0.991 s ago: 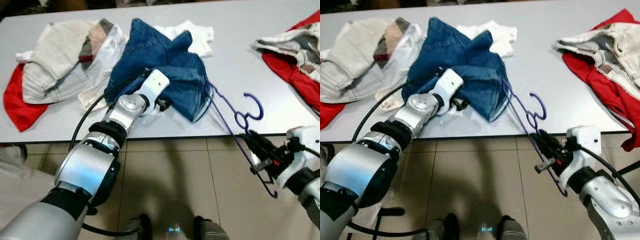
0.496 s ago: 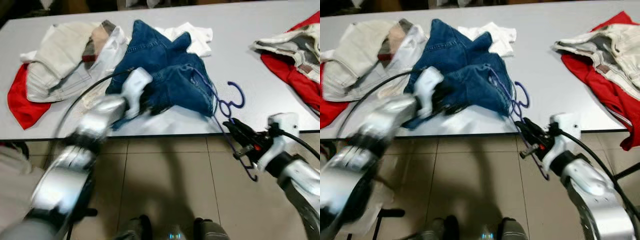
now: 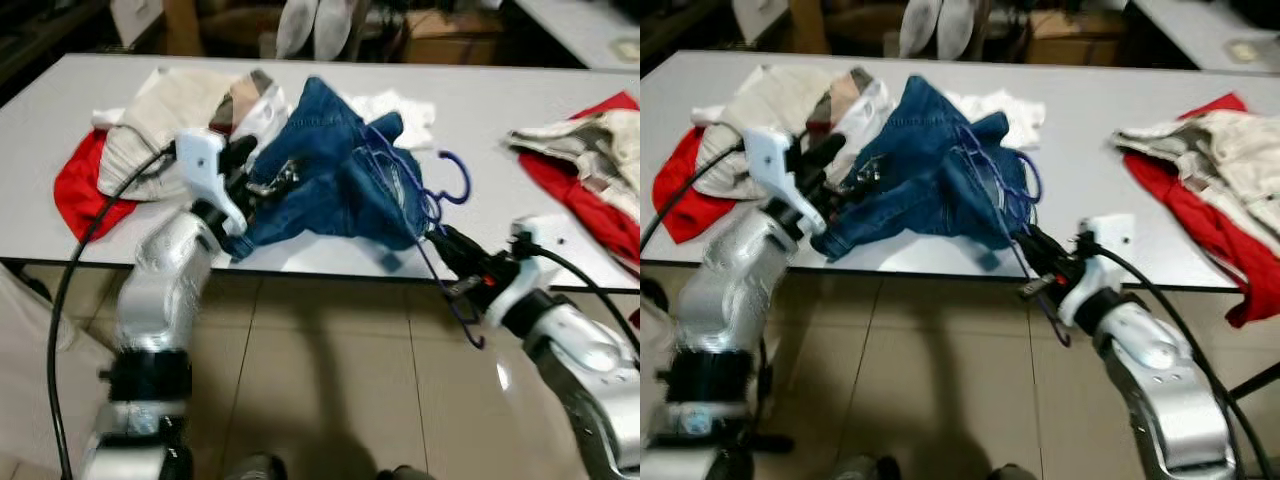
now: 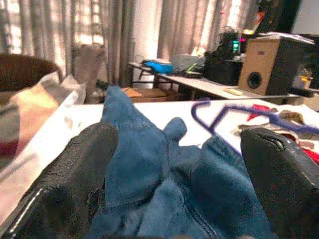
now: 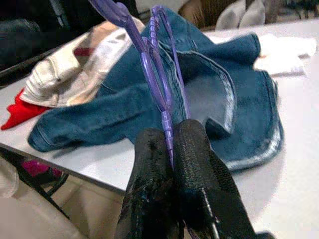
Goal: Hang hanger
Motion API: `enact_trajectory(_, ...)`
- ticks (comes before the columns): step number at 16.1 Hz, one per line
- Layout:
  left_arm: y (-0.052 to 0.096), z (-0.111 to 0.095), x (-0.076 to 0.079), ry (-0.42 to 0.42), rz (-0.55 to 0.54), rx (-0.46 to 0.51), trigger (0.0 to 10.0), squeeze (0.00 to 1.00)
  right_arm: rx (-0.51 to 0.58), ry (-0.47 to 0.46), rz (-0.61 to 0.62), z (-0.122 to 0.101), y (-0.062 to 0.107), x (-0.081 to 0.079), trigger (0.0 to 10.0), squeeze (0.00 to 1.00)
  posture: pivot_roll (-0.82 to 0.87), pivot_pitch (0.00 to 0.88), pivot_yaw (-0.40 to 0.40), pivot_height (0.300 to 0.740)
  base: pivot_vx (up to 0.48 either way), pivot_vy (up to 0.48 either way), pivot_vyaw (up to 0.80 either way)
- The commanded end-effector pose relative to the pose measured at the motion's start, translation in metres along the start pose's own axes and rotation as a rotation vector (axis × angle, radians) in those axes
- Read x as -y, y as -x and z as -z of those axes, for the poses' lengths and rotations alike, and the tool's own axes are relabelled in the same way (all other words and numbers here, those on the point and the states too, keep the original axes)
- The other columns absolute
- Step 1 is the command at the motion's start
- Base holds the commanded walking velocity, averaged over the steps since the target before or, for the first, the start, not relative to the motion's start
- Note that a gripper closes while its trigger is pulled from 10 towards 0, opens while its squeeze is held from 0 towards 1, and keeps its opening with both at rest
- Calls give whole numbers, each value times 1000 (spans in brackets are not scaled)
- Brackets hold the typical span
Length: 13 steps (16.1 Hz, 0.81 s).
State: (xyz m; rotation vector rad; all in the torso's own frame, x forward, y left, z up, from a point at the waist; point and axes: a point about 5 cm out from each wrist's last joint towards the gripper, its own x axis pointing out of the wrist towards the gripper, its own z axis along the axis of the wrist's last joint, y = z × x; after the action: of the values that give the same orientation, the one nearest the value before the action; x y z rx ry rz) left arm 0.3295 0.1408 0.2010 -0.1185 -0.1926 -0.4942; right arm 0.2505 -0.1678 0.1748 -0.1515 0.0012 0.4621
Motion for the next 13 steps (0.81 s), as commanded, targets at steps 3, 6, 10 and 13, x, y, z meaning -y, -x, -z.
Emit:
enact_trajectory(3, 3, -12, 18, 4, 13, 31, 10000, 1000, 38, 14, 38, -4, -8, 0, 10000, 0, -104, 16, 23, 740, 0, 0, 0)
enact_trajectory(6, 5, -8, 14, 21, -21, 14, 10000, 1000, 50, -1, -16, -2, -8, -6, 10000, 0, -119, 0, 15, 740, 0, 0, 0)
enact_trajectory(10, 0, -17, 16, 32, 7, 36, 10000, 1000, 6, 28, -136, 3, -1, -7, 10000, 0, -119, 0, 23, 740, 0, 0, 0)
enact_trajectory(13, 6, -30, 30, -41, 301, 69, 10000, 1000, 48, -60, -297, -3, 7, -13, 10000, 0, -114, 0, 21, 740, 0, 0, 0)
